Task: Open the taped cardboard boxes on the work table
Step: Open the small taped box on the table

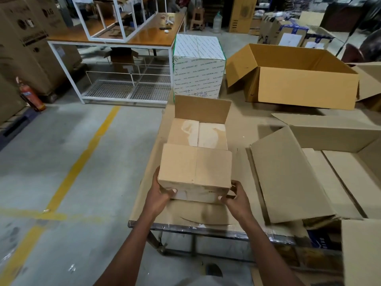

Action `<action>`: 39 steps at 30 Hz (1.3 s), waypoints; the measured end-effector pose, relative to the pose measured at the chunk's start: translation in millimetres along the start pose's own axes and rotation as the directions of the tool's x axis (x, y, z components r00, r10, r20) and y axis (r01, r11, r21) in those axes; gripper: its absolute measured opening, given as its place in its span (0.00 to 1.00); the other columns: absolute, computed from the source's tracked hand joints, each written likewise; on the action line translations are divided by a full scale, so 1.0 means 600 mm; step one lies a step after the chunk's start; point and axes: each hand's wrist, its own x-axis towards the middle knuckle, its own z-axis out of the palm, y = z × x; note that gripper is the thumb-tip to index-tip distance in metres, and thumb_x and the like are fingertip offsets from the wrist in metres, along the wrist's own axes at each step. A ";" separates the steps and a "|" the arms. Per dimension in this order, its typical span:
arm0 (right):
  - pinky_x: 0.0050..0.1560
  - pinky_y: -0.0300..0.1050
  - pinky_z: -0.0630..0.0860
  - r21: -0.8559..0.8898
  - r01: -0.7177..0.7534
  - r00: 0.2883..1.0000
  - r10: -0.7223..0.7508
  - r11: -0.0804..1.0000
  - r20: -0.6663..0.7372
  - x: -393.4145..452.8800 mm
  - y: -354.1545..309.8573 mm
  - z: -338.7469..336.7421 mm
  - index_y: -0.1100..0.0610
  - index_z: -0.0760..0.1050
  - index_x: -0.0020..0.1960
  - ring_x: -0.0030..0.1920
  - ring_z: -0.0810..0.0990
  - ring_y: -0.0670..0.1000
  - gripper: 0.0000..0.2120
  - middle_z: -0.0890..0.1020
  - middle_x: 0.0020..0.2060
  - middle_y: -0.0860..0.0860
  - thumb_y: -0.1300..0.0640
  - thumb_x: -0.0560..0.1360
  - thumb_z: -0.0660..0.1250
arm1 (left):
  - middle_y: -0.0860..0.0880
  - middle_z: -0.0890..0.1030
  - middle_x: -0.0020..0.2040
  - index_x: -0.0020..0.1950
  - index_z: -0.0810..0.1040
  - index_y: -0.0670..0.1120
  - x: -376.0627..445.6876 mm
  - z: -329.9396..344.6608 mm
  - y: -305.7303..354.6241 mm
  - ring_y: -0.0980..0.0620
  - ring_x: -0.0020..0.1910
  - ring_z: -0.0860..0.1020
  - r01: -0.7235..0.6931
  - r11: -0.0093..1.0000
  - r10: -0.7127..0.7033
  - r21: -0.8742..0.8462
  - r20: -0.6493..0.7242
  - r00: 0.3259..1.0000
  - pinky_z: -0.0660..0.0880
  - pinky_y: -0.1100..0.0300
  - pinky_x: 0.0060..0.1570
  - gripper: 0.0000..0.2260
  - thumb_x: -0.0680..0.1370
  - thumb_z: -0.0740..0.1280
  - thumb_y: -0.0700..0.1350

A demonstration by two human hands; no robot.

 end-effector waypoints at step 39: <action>0.50 0.51 0.72 -0.786 0.389 0.826 -0.560 0.481 0.067 -0.061 -0.031 0.090 0.47 0.73 0.64 0.56 0.69 0.55 0.37 0.73 0.60 0.49 0.49 0.59 0.84 | 0.56 0.83 0.47 0.51 0.84 0.52 -0.023 0.086 0.116 0.58 0.43 0.78 -0.325 0.892 0.280 0.314 0.179 0.943 0.75 0.64 0.45 0.05 0.79 0.69 0.45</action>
